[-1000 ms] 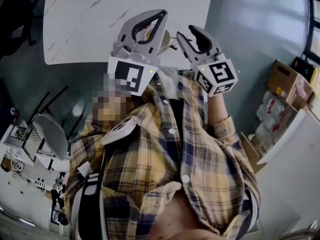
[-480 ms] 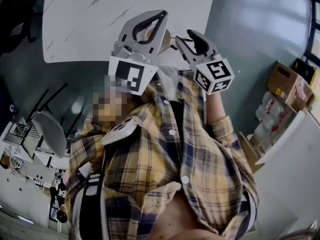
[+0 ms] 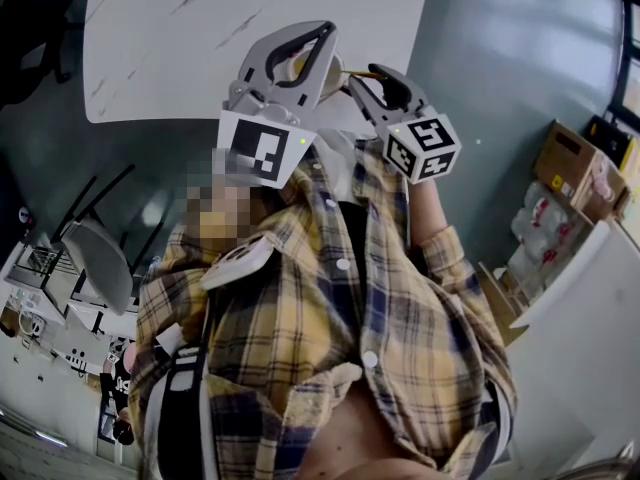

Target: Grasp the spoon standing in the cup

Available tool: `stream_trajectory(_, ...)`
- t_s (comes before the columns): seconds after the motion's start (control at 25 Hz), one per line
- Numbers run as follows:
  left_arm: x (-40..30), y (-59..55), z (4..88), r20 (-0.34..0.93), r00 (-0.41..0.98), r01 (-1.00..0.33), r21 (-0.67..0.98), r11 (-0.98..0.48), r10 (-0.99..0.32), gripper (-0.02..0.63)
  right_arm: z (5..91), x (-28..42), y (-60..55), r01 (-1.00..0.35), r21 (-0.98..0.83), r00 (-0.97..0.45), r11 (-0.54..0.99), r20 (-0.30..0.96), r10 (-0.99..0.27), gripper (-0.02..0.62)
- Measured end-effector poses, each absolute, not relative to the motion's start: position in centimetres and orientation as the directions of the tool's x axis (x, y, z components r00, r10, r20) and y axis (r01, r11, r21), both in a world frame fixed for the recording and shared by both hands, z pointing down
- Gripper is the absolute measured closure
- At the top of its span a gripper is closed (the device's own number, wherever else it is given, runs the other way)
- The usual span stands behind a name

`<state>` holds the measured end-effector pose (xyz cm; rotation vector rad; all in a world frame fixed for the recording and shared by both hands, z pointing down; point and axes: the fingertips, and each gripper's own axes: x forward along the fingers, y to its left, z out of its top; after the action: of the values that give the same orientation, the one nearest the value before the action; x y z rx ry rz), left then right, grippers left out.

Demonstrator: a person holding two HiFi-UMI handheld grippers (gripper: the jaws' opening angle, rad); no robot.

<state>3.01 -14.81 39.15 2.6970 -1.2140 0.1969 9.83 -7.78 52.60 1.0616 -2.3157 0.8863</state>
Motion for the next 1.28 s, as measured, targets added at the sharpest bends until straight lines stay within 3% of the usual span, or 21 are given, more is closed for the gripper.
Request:
stream_trajectory(0.32,3.23,-14.66,39.23,0.190,0.663,-0.747,0.109,-0.656,-0.724,0.592,52.87,9.88,-7.63,-0.781,-0.378,-0.614,0.497,0.609,-0.501,0.419)
stream_trajectory(1.28,2.36,-15.53,38.89,0.178,0.657,-0.753,0.104,-0.650,-0.733,0.592,53.01,8.99,-8.40,-0.782,-0.364,-0.610,0.507,0.615,-0.499,0.526)
